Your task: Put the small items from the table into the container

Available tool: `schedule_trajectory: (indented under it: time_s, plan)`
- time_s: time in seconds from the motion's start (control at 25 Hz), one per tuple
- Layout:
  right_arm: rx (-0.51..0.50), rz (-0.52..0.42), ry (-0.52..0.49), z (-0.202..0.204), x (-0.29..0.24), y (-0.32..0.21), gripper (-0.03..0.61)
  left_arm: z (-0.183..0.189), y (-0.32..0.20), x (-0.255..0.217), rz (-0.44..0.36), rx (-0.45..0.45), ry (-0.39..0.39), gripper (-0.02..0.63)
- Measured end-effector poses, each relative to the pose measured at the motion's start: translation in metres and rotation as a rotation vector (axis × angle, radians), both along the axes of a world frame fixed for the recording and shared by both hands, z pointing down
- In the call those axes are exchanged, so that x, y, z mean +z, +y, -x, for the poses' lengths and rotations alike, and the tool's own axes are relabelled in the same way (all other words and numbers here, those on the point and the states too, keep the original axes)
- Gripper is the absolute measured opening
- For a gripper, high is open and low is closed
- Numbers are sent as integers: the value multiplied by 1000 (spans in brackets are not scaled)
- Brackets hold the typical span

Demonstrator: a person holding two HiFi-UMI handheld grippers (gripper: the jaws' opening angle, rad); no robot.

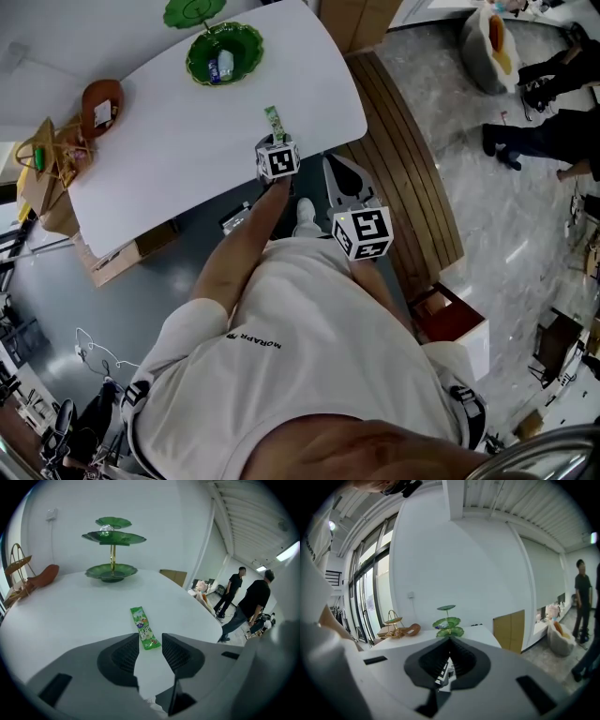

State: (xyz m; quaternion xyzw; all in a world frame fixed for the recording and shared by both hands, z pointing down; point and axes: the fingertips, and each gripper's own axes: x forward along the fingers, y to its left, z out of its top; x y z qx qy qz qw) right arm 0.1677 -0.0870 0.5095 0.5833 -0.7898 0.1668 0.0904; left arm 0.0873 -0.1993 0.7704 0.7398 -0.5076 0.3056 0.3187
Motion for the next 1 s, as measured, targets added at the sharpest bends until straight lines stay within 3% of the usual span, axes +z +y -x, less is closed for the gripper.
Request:
schedule_trajectory:
  time_s: [0.24, 0.52, 0.72, 1.0]
  plan:
    - [4, 13, 9, -12, 4, 1, 5, -4, -7, 7, 14, -34, -11, 138]
    - [9, 14, 8, -23, 6, -1, 5, -3, -7, 27, 42, -22, -83, 138]
    - [-14, 0, 10, -22, 1, 0, 5, -1, -12, 18, 4, 13, -125, 35]
    - [-25, -7, -3, -14, -1, -1, 5, -1, -12, 4, -11, 39, -95, 8]
